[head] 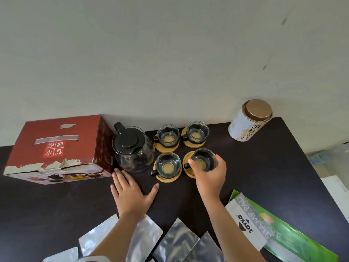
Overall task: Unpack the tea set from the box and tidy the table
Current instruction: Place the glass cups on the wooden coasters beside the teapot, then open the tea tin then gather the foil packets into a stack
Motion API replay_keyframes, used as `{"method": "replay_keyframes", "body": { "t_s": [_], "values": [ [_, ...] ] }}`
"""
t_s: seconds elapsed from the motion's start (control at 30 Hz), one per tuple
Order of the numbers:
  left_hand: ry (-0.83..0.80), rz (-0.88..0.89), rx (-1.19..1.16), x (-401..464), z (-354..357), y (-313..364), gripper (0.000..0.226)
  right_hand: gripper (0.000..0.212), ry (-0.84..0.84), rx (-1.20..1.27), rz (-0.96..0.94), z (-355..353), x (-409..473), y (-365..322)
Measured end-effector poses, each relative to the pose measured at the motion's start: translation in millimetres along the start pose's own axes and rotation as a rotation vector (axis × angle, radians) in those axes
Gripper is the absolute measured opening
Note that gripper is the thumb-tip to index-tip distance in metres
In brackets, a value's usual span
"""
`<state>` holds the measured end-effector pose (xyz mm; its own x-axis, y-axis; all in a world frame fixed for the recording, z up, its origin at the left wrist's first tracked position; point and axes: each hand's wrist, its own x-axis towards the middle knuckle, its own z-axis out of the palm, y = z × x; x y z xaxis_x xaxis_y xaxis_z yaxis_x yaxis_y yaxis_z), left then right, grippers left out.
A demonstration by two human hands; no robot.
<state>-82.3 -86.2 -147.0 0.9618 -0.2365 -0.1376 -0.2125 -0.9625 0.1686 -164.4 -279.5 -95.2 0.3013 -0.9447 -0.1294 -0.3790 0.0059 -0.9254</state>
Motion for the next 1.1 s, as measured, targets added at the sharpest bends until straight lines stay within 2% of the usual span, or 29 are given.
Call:
{"method": "replay_keyframes", "body": {
  "t_s": [0.27, 0.4, 0.5, 0.57, 0.63, 0.73, 0.8, 0.9, 1.0, 1.1],
  "values": [
    [-0.001, -0.011, -0.048, -1.8, -4.7, -0.5, 0.126, 0.093, -0.026, -0.030, -0.034, 4.5, -3.7, 4.0],
    [-0.031, -0.008, -0.115, -2.4, -10.1, -2.9, 0.122, 0.103, -0.080, -0.030, -0.010, 0.1, -6.6, 0.6],
    [-0.061, -0.020, -0.191, -2.0, -14.5, -4.5, 0.119, 0.101, -0.104, -0.044, -0.012, -6.4, -11.2, -2.3],
    [-0.095, -0.043, -0.290, 0.0, -20.6, -5.2, 0.110, 0.096, -0.099, -0.041, -0.029, -12.2, -13.6, -5.7],
    [-0.091, -0.080, -0.443, -2.7, -29.6, -3.3, 0.090, 0.091, -0.088, -0.039, -0.045, -19.6, -15.0, -10.8],
    [0.094, -0.160, -0.634, -22.7, -44.5, 12.3, 0.065, 0.078, -0.076, -0.038, -0.069, -31.4, -13.2, -21.0],
    [0.243, -0.114, -0.649, -38.5, -49.5, 35.3, 0.053, 0.070, -0.061, -0.028, -0.104, -39.8, -6.6, -29.7],
    [0.334, 0.051, -0.704, -48.7, -53.5, 84.1, 0.047, 0.060, -0.012, -0.027, -0.168, -56.3, 14.2, -41.4],
    [0.344, 0.199, -0.775, -43.1, -65.1, 143.3, 0.046, 0.053, 0.053, -0.035, -0.274, -76.5, 44.8, -54.0],
    [0.248, 0.306, -0.820, -29.7, -77.3, 206.0, 0.055, 0.048, 0.075, -0.061, -0.353, -93.0, 82.8, -65.9]
  ]
}}
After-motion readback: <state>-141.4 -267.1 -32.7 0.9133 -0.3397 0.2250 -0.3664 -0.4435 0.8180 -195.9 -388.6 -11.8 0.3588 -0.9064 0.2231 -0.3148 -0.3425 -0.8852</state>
